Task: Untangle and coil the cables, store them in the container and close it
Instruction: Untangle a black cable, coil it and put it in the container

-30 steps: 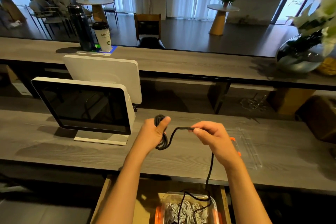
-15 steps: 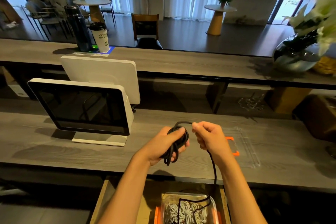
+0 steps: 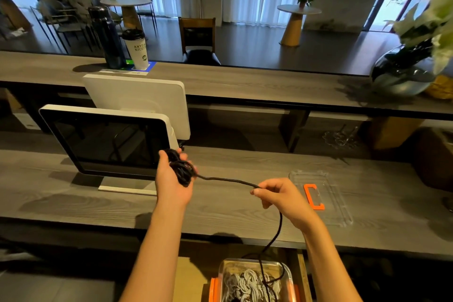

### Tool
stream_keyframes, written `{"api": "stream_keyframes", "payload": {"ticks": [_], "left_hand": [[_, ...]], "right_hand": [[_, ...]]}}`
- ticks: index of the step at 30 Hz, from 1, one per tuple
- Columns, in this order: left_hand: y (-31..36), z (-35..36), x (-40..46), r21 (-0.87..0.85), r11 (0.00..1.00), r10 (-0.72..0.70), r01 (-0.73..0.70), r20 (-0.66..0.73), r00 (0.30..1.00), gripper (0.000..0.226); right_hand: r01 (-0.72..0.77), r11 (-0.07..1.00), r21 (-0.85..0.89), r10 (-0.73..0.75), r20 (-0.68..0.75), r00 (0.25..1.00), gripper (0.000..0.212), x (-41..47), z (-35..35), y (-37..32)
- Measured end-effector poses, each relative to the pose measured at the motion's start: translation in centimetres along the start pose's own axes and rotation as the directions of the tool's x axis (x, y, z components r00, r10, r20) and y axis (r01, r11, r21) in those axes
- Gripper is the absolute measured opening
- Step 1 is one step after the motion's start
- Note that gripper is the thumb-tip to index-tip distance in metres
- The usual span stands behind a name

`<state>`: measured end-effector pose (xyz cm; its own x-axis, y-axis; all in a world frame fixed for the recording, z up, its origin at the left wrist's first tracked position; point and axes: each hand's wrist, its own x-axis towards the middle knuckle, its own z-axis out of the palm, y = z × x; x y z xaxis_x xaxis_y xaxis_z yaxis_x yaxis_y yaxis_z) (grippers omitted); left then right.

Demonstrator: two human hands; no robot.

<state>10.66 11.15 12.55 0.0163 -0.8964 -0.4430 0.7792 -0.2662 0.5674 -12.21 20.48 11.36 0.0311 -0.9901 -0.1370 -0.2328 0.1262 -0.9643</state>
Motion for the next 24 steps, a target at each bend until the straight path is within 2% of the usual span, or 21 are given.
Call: {"api": "stream_keyframes", "payload": {"ticks": [2,3,5,6,8,10,11,13,15,16,18,20,21,24], "left_hand": [[0.5,-0.3,0.2,0.254,0.96,0.145,-0.113,-0.111,0.983,0.037],[0.7,-0.2,0.0,0.375,0.912,0.223,-0.165,-0.116,0.968,0.031],[0.6,0.0,-0.3,0.643,0.73,0.302,-0.231,0.0,0.953,0.024],[0.3,0.0,-0.3,0.77,0.589,0.286,-0.246,0.087,0.954,0.029],[-0.1,0.2,-0.5,0.904,0.342,0.161,-0.255,0.211,0.964,0.044],[-0.6,0.2,-0.8,0.933,0.186,-0.009,-0.308,0.315,0.949,0.048],[-0.9,0.2,-1.0,0.921,0.148,-0.103,-0.361,0.377,0.92,0.053],[-1.5,0.2,-1.5,0.868,0.16,-0.311,-0.47,0.496,0.811,0.073],[-2.1,0.2,-1.7,0.827,0.199,-0.475,-0.526,0.551,0.686,0.094],[-2.4,0.3,-1.8,0.817,0.203,-0.542,-0.54,0.553,0.633,0.094],[-3.0,0.9,-2.4,0.814,0.207,-0.638,-0.543,0.533,0.555,0.071],[-3.6,1.3,-2.9,0.84,0.249,-0.681,-0.481,0.505,0.53,0.038],[-3.7,1.4,-3.1,0.853,0.285,-0.676,-0.437,0.502,0.539,0.031],[-3.8,1.3,-3.1,0.848,0.417,-0.59,-0.327,0.526,0.612,0.032]], "right_hand": [[0.03,0.999,0.012,-0.03,0.033,0.999,0.014,-0.2,-0.3,0.0],[0.055,0.998,-0.011,-0.054,0.047,0.997,0.016,-0.2,-0.3,-0.1],[0.125,0.988,-0.092,-0.119,0.06,0.991,0.017,-0.2,-0.2,-0.3],[0.164,0.979,-0.117,-0.158,0.061,0.986,0.017,-0.2,-0.1,-0.6],[0.233,0.965,-0.124,-0.228,0.051,0.972,0.018,-0.2,0.0,-1.4],[0.289,0.95,-0.118,-0.288,0.024,0.957,0.02,-0.2,0.1,-2.2],[0.311,0.944,-0.11,-0.312,0.006,0.95,0.021,-0.1,0.2,-2.5],[0.339,0.936,-0.089,-0.344,-0.047,0.938,0.022,0.0,0.4,-2.7],[0.334,0.937,-0.101,-0.344,-0.108,0.933,0.021,0.3,0.7,-2.6],[0.324,0.94,-0.11,-0.337,-0.135,0.932,0.021,0.4,0.8,-2.5],[0.302,0.947,-0.112,-0.319,-0.186,0.93,0.021,0.6,1.0,-2.4],[0.276,0.958,-0.08,-0.287,-0.235,0.928,0.018,0.8,1.1,-2.4],[0.26,0.964,-0.063,-0.267,-0.261,0.928,0.016,0.9,1.2,-2.3],[0.201,0.979,-0.044,-0.204,-0.334,0.92,0.019,1.2,1.3,-1.9]]}}
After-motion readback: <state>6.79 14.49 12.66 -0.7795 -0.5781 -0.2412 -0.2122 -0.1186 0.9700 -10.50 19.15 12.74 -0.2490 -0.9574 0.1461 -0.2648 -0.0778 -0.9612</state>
